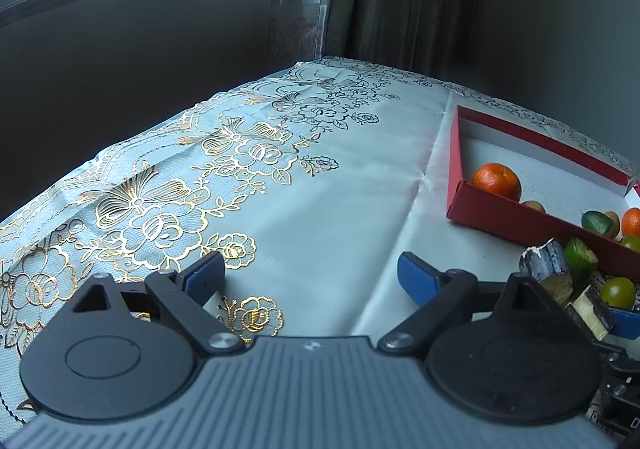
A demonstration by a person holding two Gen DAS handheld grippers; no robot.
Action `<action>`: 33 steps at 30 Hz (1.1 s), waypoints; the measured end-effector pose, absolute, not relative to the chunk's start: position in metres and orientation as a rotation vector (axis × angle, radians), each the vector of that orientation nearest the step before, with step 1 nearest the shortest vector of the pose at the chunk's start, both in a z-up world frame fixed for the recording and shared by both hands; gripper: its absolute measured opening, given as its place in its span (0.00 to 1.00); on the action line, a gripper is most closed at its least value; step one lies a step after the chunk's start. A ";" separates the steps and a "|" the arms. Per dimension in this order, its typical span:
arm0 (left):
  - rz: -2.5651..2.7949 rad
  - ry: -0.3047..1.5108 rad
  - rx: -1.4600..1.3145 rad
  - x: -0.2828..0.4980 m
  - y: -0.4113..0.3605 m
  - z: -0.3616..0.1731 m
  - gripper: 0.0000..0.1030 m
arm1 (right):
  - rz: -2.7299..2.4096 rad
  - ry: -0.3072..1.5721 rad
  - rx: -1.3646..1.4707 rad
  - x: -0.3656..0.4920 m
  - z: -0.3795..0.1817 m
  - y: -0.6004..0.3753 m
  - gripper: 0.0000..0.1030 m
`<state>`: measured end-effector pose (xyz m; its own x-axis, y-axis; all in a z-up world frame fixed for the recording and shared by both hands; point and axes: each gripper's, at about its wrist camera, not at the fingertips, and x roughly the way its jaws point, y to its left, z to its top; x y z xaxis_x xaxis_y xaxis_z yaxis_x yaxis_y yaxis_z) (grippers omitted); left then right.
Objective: Organize fruits
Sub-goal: 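Move the right gripper to the dark cut cucumber piece and close on it, then carry the cucumber piece into the red box beside the orange and release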
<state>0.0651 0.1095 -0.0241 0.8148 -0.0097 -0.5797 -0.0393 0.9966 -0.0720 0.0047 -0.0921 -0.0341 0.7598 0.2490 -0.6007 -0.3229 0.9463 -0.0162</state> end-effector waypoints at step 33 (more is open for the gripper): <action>0.044 0.624 -0.057 0.066 0.107 -0.024 0.90 | 0.240 0.461 -0.010 -0.036 0.010 -0.156 0.32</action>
